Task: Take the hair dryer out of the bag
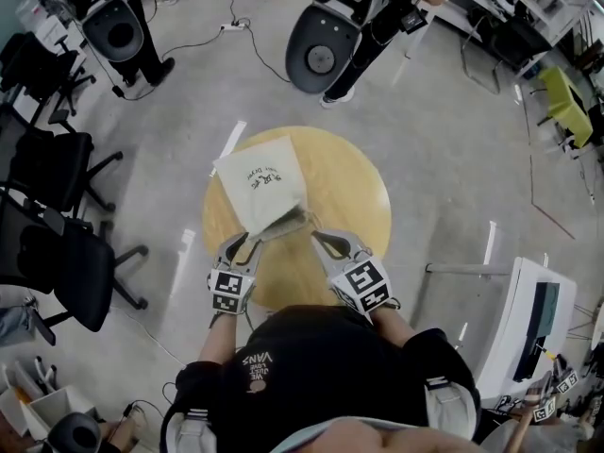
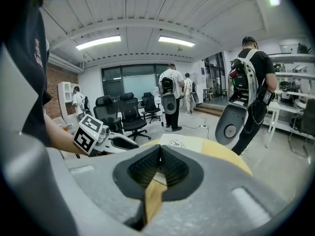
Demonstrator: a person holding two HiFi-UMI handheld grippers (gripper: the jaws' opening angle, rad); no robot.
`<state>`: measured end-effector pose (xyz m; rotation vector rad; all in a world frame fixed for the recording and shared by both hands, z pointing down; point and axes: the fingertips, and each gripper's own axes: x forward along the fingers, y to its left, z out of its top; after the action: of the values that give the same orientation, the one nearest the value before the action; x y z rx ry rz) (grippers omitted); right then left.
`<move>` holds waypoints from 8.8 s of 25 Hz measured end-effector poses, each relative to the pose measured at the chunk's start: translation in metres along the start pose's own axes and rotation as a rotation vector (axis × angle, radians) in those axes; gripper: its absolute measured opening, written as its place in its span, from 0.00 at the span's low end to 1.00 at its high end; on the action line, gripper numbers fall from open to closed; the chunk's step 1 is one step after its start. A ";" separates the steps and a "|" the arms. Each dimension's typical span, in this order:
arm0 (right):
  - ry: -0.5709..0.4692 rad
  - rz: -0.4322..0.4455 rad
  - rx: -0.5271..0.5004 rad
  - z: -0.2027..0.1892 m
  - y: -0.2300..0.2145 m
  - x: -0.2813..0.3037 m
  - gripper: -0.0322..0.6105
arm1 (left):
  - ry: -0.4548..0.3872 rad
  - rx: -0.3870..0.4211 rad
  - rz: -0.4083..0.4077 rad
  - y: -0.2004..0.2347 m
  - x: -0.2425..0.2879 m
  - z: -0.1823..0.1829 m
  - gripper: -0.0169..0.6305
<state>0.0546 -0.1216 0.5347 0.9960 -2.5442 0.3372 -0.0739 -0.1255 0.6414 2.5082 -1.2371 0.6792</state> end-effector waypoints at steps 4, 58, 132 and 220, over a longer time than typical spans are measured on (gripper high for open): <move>0.014 0.018 -0.003 -0.003 -0.003 0.007 0.05 | 0.059 0.032 -0.011 0.004 0.016 -0.013 0.29; 0.301 0.326 -0.371 -0.069 -0.016 0.129 0.19 | 0.265 -0.165 -0.076 0.046 0.077 0.014 0.08; 0.808 0.725 -0.894 -0.158 -0.013 0.207 0.66 | 0.285 -0.155 -0.098 0.083 0.107 0.002 0.08; 0.669 0.786 -0.587 -0.150 0.079 0.084 0.59 | 0.292 -0.095 -0.070 0.081 0.080 0.000 0.08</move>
<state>-0.0171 -0.0619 0.6996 -0.3215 -2.0695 0.0780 -0.0962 -0.2282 0.6848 2.2653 -1.0473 0.9081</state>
